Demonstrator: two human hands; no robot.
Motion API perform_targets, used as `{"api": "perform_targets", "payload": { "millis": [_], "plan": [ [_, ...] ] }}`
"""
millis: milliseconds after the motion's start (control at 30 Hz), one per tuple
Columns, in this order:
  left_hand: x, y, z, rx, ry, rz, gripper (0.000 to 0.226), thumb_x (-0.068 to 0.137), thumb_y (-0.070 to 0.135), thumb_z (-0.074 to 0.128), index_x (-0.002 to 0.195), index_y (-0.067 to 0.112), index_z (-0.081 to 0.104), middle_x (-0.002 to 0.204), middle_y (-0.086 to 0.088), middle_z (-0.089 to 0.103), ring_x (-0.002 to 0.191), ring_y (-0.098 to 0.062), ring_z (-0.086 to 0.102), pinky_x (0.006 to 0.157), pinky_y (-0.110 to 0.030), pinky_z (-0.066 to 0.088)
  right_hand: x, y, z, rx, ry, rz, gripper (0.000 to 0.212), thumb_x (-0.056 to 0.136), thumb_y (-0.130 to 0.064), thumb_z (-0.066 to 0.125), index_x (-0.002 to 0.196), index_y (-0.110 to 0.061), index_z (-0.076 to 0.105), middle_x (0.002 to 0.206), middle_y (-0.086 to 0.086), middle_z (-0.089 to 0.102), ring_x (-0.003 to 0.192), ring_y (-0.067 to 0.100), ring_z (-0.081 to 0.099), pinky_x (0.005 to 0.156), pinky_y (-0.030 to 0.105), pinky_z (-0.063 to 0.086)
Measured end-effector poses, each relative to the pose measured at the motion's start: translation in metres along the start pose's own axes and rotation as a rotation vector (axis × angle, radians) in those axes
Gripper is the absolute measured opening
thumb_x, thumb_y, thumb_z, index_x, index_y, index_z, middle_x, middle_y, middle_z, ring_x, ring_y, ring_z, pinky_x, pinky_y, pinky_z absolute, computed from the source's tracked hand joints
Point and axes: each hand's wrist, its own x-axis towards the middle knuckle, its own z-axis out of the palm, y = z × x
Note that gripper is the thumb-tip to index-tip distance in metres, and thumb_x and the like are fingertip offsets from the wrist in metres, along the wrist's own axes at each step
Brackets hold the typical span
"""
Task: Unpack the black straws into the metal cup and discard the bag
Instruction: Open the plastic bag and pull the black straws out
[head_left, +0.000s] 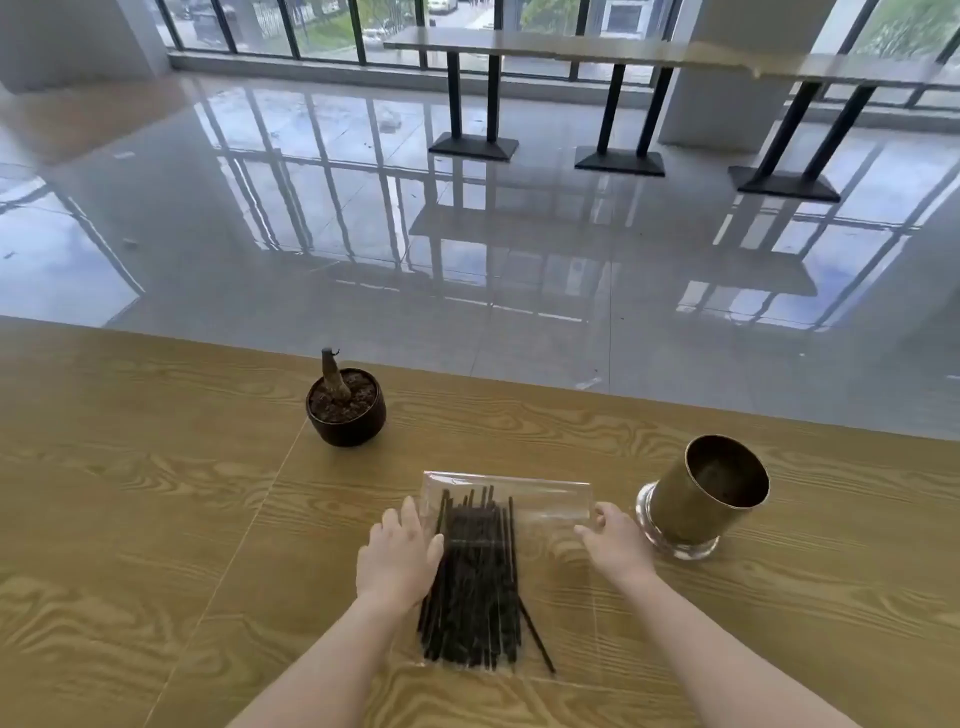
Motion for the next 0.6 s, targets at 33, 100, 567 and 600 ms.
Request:
{"api": "perform_targets", "payload": {
  "millis": [33,100,567,600],
  "plan": [
    [0.001,-0.002,0.003,-0.044,-0.034,-0.034,0.073,0.099,0.052,0.043,0.156,0.013,0.021,0.146,-0.013,0.046,0.13,-0.027,0.048,0.1,-0.04,0.049,0.002,0.002,0.002,0.017,-0.006,0.042,0.057,0.096,-0.031,0.064,0.145,-0.008,0.046,0.141,0.013,0.056,0.129,0.029,0.054,0.102,0.035,0.041],
    [0.002,-0.004,0.01,-0.095,-0.04,-0.089,0.063,0.099,0.048,0.048,0.148,0.011,0.034,0.136,-0.011,0.051,0.123,-0.025,0.05,0.098,-0.038,0.05,0.003,0.004,0.005,0.085,-0.011,0.113,0.06,0.096,-0.03,0.065,0.147,-0.006,0.045,0.14,0.014,0.057,0.129,0.03,0.055,0.105,0.036,0.042],
    [0.027,0.003,0.024,-0.632,-0.04,-0.41,0.018,0.091,0.027,0.069,0.09,0.009,0.068,0.084,0.0,0.07,0.077,-0.021,0.065,0.071,-0.038,0.054,0.01,0.011,0.015,0.403,0.01,0.18,0.02,0.089,-0.014,0.074,0.071,-0.011,0.067,0.065,-0.002,0.059,0.064,0.016,0.052,0.064,0.032,0.039],
    [0.026,0.002,0.022,-0.697,-0.035,-0.408,0.016,0.089,0.025,0.071,0.085,0.01,0.068,0.078,-0.002,0.07,0.072,-0.02,0.065,0.071,-0.04,0.055,0.009,0.013,0.014,0.424,-0.009,0.168,0.022,0.09,-0.013,0.073,0.069,-0.011,0.065,0.066,0.0,0.062,0.064,0.018,0.055,0.064,0.032,0.041]
  ]
}}
